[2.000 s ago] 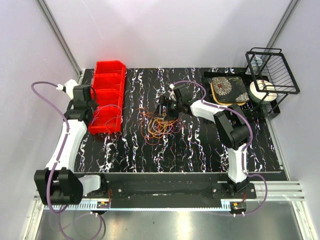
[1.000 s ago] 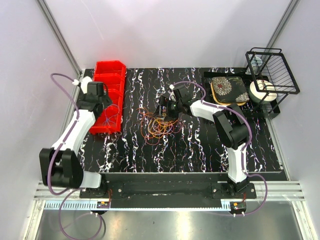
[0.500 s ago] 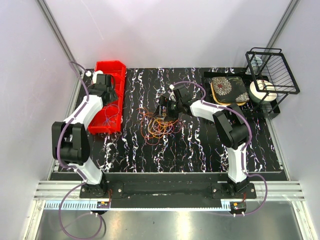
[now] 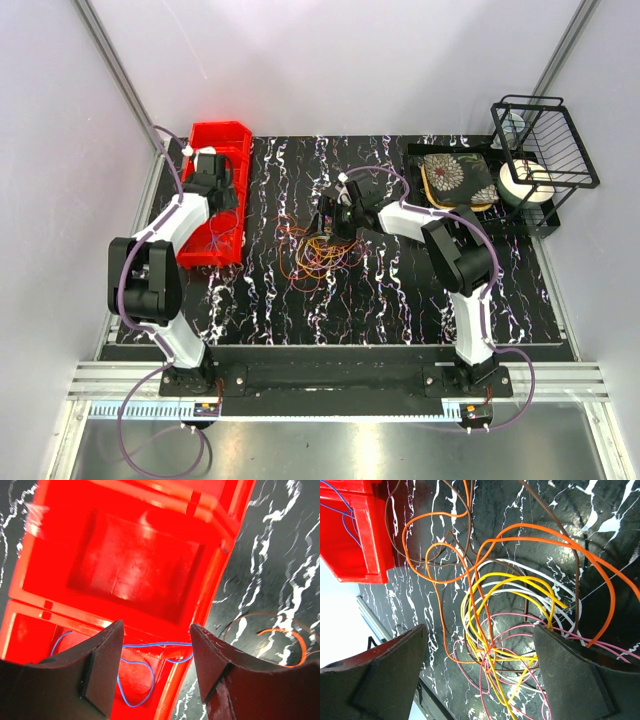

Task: Untangle the cables

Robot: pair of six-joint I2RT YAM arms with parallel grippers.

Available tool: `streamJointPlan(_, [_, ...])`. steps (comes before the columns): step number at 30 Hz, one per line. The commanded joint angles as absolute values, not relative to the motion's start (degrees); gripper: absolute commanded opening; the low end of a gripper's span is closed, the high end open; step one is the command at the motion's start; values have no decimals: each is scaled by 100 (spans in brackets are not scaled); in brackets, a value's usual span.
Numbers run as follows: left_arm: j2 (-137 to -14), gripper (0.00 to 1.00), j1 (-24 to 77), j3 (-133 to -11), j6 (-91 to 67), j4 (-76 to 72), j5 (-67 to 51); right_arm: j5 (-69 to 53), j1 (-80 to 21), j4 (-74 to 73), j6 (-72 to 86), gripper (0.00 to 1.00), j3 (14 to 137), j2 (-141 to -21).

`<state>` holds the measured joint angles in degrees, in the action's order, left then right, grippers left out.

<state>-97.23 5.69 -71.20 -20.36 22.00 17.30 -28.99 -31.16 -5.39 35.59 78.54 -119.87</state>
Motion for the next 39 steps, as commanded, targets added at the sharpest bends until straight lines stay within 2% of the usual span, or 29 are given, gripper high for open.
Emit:
streamJointPlan(1, [-9606,59,598,-6899,-1758,1801,1582,-3015,-3102,-422,3577,93,8068,-12032])
streamJointPlan(10, [-9580,45,598,-6609,-1828,1565,1582,-3041,-3103,-413,3612,93,8077,-12102])
streamJointPlan(13, [-9580,33,598,-6636,-1828,1591,1600,-3050,-3094,-413,3612,93,8095,-12129])
streamJointPlan(14, [-9580,27,598,-6644,-1819,1600,1600,-3050,-3102,-413,3612,93,8095,-12129])
streamJointPlan(15, [-9571,17,606,-6653,-1828,1617,1643,-3050,-3094,-413,3612,93,8103,-12138])
streamJointPlan(16, [-9554,12,598,-6653,-1846,1626,1670,-3050,-3102,-413,3612,93,8095,-12138])
streamJointPlan(18, [-9501,5,606,-6627,-1881,1644,1687,-3050,-3102,-413,3604,93,8095,-12146])
streamJointPlan(21, [-9334,0,633,-6601,-1925,1679,1740,-3059,-3094,-413,3621,93,8103,-12173])
streamJointPlan(27, [-8931,0,668,-6539,-2118,2012,1828,-3067,-3094,-413,3630,93,8130,-12199])
streamJointPlan(35, [-8640,0,659,-5819,-2531,2039,2065,-3094,-3103,-404,3630,93,8121,-12164])
streamJointPlan(36, [-8631,3,668,-5801,-2523,2039,2135,-3094,-3103,-404,3630,93,8121,-12155])
streamJointPlan(37, [-8631,14,668,-5801,-2540,2056,2162,-3102,-3094,-413,3630,93,8104,-12147])
streamJointPlan(38, [-8605,40,659,-5792,-2557,2057,2206,-3103,-3094,-404,3639,93,8104,-12146])
streamJointPlan(39, [-8552,50,659,-5775,-2584,2048,2276,-3103,-3094,-413,3639,93,8104,-12129])
